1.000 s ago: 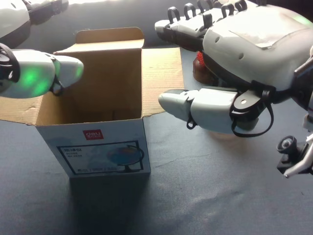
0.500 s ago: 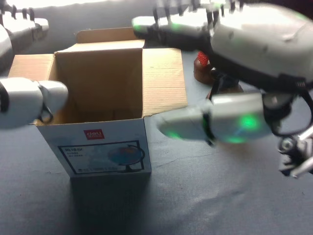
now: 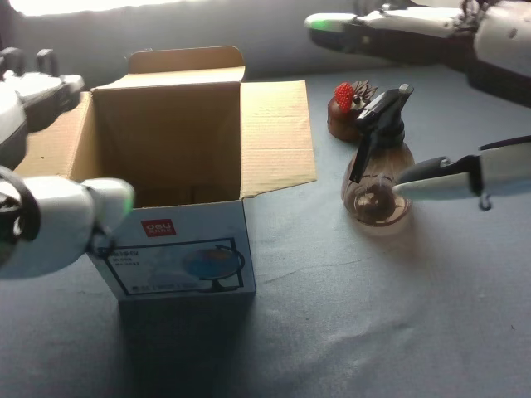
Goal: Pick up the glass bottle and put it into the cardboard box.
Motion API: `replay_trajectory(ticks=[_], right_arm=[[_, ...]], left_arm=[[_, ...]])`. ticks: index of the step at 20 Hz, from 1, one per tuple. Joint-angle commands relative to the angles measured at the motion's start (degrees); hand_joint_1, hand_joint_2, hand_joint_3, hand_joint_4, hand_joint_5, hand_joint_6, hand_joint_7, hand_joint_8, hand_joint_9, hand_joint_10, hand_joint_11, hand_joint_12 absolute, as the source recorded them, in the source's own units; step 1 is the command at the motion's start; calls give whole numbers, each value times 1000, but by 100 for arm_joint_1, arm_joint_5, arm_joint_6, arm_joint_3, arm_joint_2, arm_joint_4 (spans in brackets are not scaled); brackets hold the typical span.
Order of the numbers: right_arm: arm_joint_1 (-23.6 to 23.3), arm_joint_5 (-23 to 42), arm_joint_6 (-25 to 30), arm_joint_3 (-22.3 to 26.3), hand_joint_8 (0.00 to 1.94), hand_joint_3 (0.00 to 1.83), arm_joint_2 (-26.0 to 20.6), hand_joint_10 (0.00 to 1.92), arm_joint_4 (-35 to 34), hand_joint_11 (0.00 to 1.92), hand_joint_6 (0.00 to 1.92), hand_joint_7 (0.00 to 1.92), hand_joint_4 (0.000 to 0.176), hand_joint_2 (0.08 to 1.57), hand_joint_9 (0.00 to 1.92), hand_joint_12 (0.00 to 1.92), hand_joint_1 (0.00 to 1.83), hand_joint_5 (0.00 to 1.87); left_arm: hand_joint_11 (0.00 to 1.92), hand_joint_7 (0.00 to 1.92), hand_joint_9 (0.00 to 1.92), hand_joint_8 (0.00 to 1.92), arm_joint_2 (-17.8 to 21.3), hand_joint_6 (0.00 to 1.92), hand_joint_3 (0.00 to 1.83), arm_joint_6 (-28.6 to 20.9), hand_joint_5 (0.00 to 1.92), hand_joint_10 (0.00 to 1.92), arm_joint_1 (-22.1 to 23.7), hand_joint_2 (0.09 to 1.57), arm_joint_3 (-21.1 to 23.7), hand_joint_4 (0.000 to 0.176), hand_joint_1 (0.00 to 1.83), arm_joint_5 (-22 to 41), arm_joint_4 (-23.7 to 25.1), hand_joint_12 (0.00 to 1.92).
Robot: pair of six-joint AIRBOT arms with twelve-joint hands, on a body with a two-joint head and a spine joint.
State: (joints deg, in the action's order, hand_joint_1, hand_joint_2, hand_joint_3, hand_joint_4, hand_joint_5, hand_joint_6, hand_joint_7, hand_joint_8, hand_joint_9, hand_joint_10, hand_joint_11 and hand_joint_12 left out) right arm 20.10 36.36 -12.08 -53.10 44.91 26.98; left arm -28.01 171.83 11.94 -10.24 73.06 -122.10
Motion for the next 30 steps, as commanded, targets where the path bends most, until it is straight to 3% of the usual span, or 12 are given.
replay_trajectory(ticks=[1,3,7,11,14,16,21,24,30], right_arm=[[-27,881,297,-151,1,0,-5,34,-115,0,3,227,0,1007,226,564,1125,140],[1,1068,866,-537,1,0,101,32,219,0,3,228,0,1008,228,536,1128,142],[188,1348,1216,-1281,8,0,346,37,559,0,4,252,0,1004,250,562,1127,147],[428,1559,1566,-1899,7,0,617,34,733,0,5,273,0,993,265,649,1104,158],[468,1573,1869,-2343,3,0,810,27,759,0,4,269,0,996,256,699,1110,157],[515,1579,2081,-2588,1,0,926,22,776,0,4,265,0,998,252,615,1108,161],[558,1668,2433,-3134,1,0,1282,21,952,0,6,265,0,997,253,602,1104,169],[542,1618,2748,-3480,2,0,1530,26,1176,0,8,267,0,996,266,604,1106,175],[575,1580,2907,-3931,0,0,2022,25,1352,0,7,263,0,995,267,611,1099,175]], left_arm=[[0,52,16,11,-20,34,24,-8,67,6,88,1279,63,0,217,51,406,0],[0,57,19,12,-66,32,22,-8,65,7,194,1279,140,0,216,283,311,0],[0,59,26,8,-131,25,22,-24,61,9,450,1288,425,0,234,1030,36,0],[0,38,12,0,-132,19,21,-764,51,3,344,1291,713,0,234,1219,-81,0],[0,42,18,2,-127,20,20,-1431,56,5,51,1293,953,0,232,1355,-141,0],[0,46,21,3,-129,21,19,-1757,60,6,-130,1293,1051,0,233,1345,-120,0],[0,42,23,2,-145,17,16,-2430,57,7,-645,1293,1195,0,237,1176,23,0],[0,43,25,2,-224,15,15,-3089,54,7,-1007,1293,1247,0,238,1066,53,0],[0,41,22,0,-940,15,13,-4292,58,5,-1903,1293,1277,0,242,1180,599,0]])
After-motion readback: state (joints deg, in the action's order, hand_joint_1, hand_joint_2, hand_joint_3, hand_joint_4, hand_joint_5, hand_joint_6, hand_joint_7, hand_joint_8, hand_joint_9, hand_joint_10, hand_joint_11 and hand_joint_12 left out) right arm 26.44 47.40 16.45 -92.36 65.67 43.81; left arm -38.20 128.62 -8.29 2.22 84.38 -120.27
